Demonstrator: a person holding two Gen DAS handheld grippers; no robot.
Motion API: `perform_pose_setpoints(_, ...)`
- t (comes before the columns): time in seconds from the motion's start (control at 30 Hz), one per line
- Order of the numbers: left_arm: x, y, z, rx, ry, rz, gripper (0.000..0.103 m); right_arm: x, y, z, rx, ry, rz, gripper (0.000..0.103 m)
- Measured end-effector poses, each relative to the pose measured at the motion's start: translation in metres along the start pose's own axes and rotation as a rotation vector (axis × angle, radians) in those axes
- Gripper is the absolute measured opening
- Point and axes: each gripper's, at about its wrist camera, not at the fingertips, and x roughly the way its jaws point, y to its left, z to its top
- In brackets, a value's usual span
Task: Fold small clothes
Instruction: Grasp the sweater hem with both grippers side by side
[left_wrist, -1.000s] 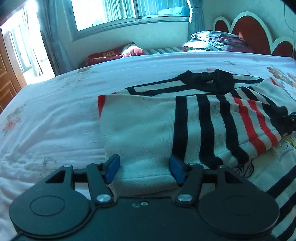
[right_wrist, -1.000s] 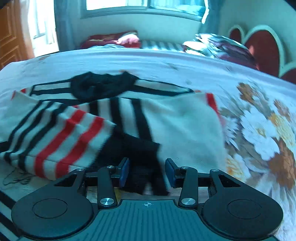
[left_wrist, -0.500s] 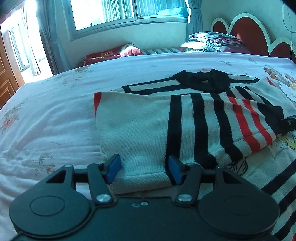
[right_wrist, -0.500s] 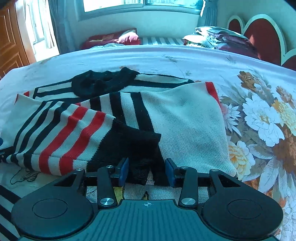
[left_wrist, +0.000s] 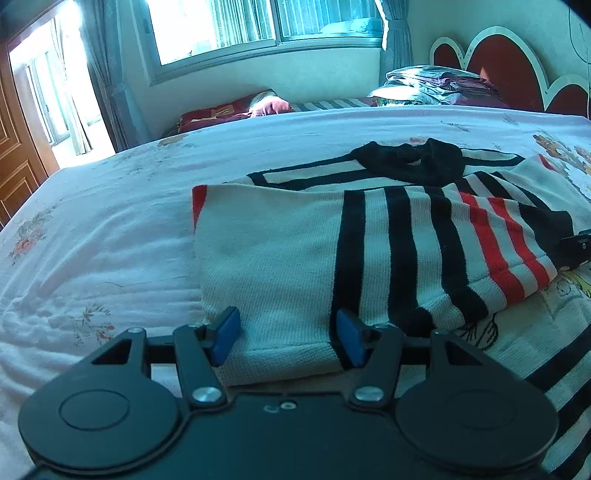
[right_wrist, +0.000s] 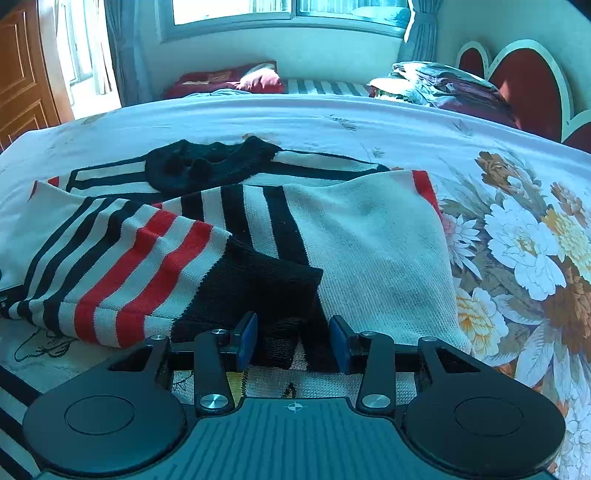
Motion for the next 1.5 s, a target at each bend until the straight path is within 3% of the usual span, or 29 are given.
perform_pose_setpoints(0.2,-0.001,-0.004,0.004,0.023,0.016,0.017,0.058,-0.001,-0.002,0.002,-0.011,0.008,0.011,0.041)
perform_pose_setpoints(0.27,-0.009,0.000,0.008,0.018,0.024,0.023,0.070,-0.012,-0.005,0.006,0.002,0.010,0.010,0.042)
perform_pose_setpoints(0.3,-0.018,0.001,0.007,0.015,0.009,0.034,0.090,-0.021,-0.008,0.005,0.009,-0.011,0.012,0.042)
perform_pose_setpoints(0.33,-0.029,0.004,0.003,0.009,-0.012,0.044,0.100,-0.032,-0.013,0.001,0.024,-0.034,0.023,0.042)
perform_pose_setpoints(0.47,-0.065,0.010,-0.026,-0.010,0.013,0.043,0.096,-0.068,-0.042,-0.026,0.095,-0.032,0.079,0.042)
perform_pose_setpoints(0.53,-0.085,0.013,-0.047,-0.033,0.036,0.026,0.083,-0.085,-0.059,-0.047,0.127,-0.013,0.099,0.042)
perform_pose_setpoints(0.6,-0.102,0.017,-0.069,-0.087,0.079,-0.009,0.074,-0.102,-0.076,-0.071,0.170,0.000,0.123,0.054)
perform_pose_setpoints(0.63,-0.109,0.019,-0.079,-0.119,0.104,-0.030,0.069,-0.111,-0.084,-0.084,0.196,0.002,0.129,0.067)
perform_pose_setpoints(0.87,-0.157,0.020,-0.138,-0.311,0.154,-0.132,0.061,-0.160,-0.113,-0.162,0.297,0.045,0.214,0.067)
perform_pose_setpoints(1.07,-0.185,0.015,-0.168,-0.389,0.151,-0.218,0.059,-0.188,-0.111,-0.206,0.306,0.068,0.287,0.053)
perform_pose_setpoints(1.27,-0.199,0.021,-0.192,-0.537,0.150,-0.331,0.043,-0.207,-0.106,-0.237,0.355,0.070,0.380,0.050)
perform_pose_setpoints(1.4,-0.189,0.033,-0.205,-0.703,0.173,-0.455,0.035,-0.204,-0.106,-0.241,0.413,0.089,0.453,0.044)
perform_pose_setpoints(1.5,-0.178,0.031,-0.196,-0.681,0.171,-0.462,0.033,-0.192,-0.109,-0.235,0.454,0.098,0.490,0.036)
